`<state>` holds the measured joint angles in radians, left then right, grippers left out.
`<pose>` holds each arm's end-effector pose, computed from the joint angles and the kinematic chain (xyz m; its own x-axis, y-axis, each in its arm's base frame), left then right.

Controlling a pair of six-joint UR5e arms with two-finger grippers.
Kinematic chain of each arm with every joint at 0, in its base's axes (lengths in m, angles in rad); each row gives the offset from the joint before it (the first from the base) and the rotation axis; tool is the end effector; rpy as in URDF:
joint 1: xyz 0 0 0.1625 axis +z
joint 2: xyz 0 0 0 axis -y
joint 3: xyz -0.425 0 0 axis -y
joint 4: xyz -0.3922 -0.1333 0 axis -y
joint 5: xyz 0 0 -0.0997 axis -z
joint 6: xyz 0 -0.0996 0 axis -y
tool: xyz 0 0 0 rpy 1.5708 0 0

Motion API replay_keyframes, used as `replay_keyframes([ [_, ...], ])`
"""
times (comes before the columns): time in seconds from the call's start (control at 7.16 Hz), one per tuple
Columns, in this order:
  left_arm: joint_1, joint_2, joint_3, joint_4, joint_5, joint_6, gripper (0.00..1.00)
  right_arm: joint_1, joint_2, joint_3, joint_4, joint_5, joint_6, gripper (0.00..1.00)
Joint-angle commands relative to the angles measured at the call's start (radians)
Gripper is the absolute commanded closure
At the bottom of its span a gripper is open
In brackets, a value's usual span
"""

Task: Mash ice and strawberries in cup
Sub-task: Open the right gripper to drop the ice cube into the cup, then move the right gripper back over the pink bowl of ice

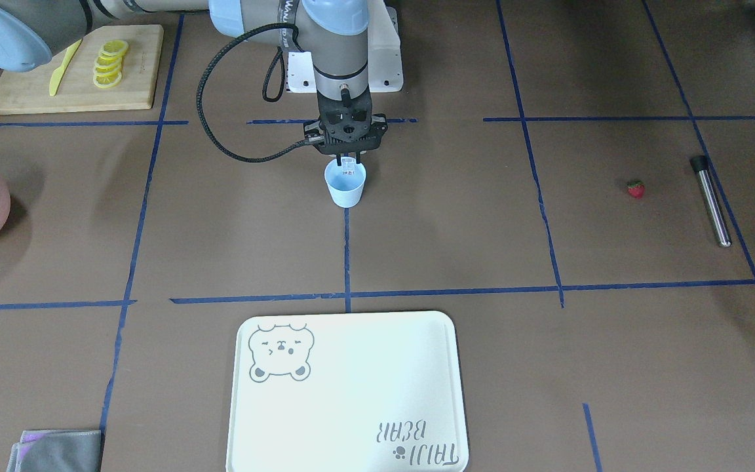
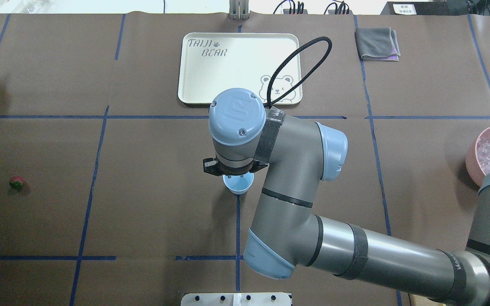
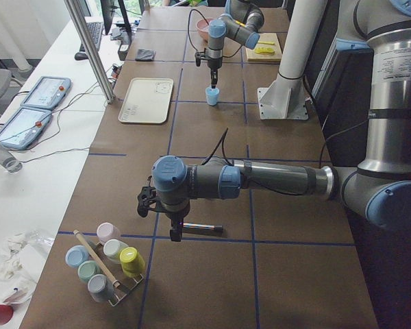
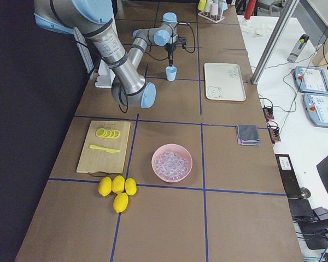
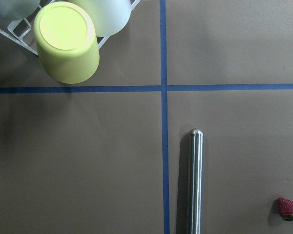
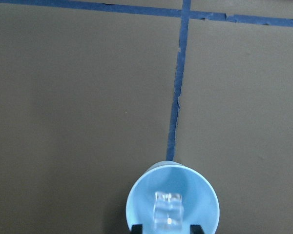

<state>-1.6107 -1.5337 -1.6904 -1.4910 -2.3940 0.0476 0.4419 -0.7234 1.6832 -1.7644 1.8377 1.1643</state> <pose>-0.0792 -0.4722 0.6223 0.6805 0.0224 -0.7324 0.0075 0.9993 0.0376 -0.5707 -0.3884 0.1227 0.6960 -0.0926 0.7120 0.0305 0.9946 0.0996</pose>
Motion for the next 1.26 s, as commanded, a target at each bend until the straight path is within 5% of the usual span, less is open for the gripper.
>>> replay_keyframes([
  [0.0, 0.0, 0.0, 0.0, 0.0, 0.001, 0.0, 0.0, 0.0, 0.001, 0.001, -0.001, 0.0, 0.003, 0.02],
  [0.28, 0.0, 0.0, -0.002, 0.0, 0.0, 0.0, 0.0, 0.023, -0.005, 0.057, -0.024, 0.003, 0.014, 0.01],
  [0.42, 0.0, 0.0, -0.002, 0.0, 0.0, 0.0, 0.0, 0.061, -0.014, 0.148, -0.14, 0.003, 0.012, 0.01],
  [0.7, 0.0, 0.0, 0.0, 0.0, 0.0, -0.005, 0.0, 0.192, -0.246, 0.422, -0.172, 0.038, -0.094, 0.01],
  [0.98, 0.0, 0.0, -0.006, 0.0, 0.0, -0.005, 0.0, 0.367, -0.44, 0.49, -0.127, 0.167, -0.321, 0.01],
  [1.12, 0.0, -0.002, -0.018, 0.0, 0.0, -0.006, 0.0, 0.455, -0.59, 0.489, -0.007, 0.229, -0.436, 0.01],
])
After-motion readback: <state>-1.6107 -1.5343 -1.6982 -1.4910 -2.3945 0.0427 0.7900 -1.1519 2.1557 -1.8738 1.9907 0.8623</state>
